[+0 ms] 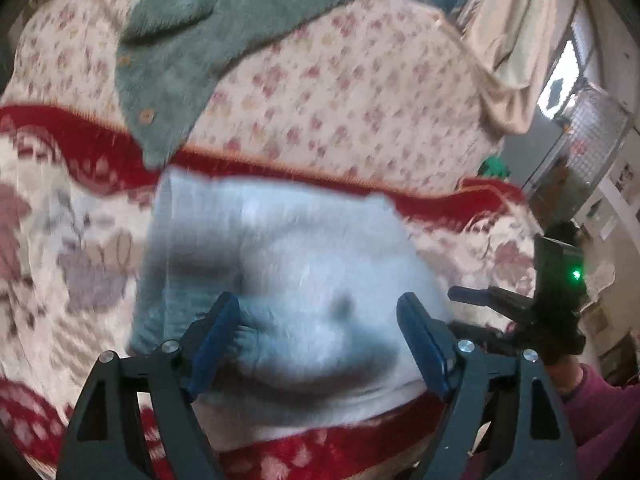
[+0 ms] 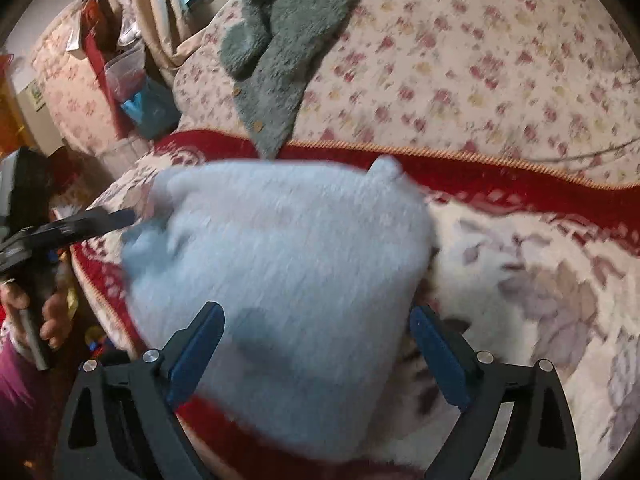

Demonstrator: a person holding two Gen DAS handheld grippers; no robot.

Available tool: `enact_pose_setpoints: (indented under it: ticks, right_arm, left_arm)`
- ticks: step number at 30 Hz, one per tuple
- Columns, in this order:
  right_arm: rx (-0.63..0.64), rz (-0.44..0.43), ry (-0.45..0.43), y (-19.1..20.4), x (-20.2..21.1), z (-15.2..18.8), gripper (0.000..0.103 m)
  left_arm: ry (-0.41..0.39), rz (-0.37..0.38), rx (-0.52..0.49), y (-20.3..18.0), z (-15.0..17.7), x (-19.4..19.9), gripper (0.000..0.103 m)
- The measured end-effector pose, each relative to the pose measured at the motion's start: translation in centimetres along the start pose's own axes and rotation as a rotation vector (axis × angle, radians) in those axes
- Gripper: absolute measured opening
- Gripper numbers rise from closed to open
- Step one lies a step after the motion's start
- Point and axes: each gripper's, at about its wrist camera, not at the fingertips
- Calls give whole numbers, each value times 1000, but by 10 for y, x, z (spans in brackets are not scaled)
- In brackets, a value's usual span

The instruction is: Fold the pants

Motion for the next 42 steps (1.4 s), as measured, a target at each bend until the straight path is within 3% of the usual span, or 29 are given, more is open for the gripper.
enact_pose_setpoints:
  ticks: [3, 6, 12, 15, 18, 19, 21, 23, 26, 28, 30, 32, 34, 37, 40, 41, 42]
  right_arm:
    - [38, 19, 46, 4, -19, 25, 97]
    - [-26, -39, 54, -7, -20, 27, 99]
    - [-29, -14, -53, -30, 9, -19, 99]
    - [-104, 27, -83, -56, -4, -49, 99]
    - [-163, 44, -63, -81, -34, -76, 97]
    - [-180, 29, -53, -87, -42, -82, 93]
    - [-233, -49, -38, -102, -62, -95, 77]
    - [-223, -112, -17, -104, -76, -104, 50]
    - [-137, -157, 32, -98, -93, -112, 32]
    - [-51, -116, 48, -91, -93, -118, 24]
    - [11, -56, 52, -91, -95, -127, 19]
    - [-4, -38, 38, -98, -98, -131, 12]
    - [-37, -9, 36, -107, -109, -129, 11]
    - [-121, -80, 40, -119, -116, -120, 11]
    - [-178, -111, -20, -124, -92, -126, 12]
    - [-202, -112, -50, -129, -81, -128, 19]
    - [-214, -99, -75, -131, -71, -129, 19]
  left_arm:
    - [9, 1, 28, 14, 19, -6, 80]
    - [-10, 10, 27, 17, 26, -3, 80]
    - [-36, 46, 66, 12, 11, 13, 80]
    - [-76, 19, 39, 1, -2, 16, 80]
    - [-34, -35, 3, -7, -4, -2, 80]
    - [-13, -44, 10, -5, -2, -9, 80]
    - [3, -67, 8, 0, 5, -17, 80]
    - [-8, -68, -6, 4, 13, -17, 80]
    - [-18, -66, -17, 6, 19, -17, 80]
    - [-26, -61, -25, 7, 21, -18, 80]
    - [-34, -52, -9, 9, 22, -18, 80]
    - [-48, -38, 18, 12, 23, -18, 80]
    - [-72, -20, 34, 16, 27, -17, 80]
    - [-73, -16, 42, 18, 28, -17, 80]
    - [-62, -11, 38, 20, 27, -18, 80]
    - [-63, -7, 40, 22, 28, -19, 80]
    - [-67, -1, 44, 23, 29, -18, 80]
Point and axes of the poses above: each gripper's, at about its wrist camera, not at the fingertips, and x roughly against the way its jaws point, y to its left, z to its underside
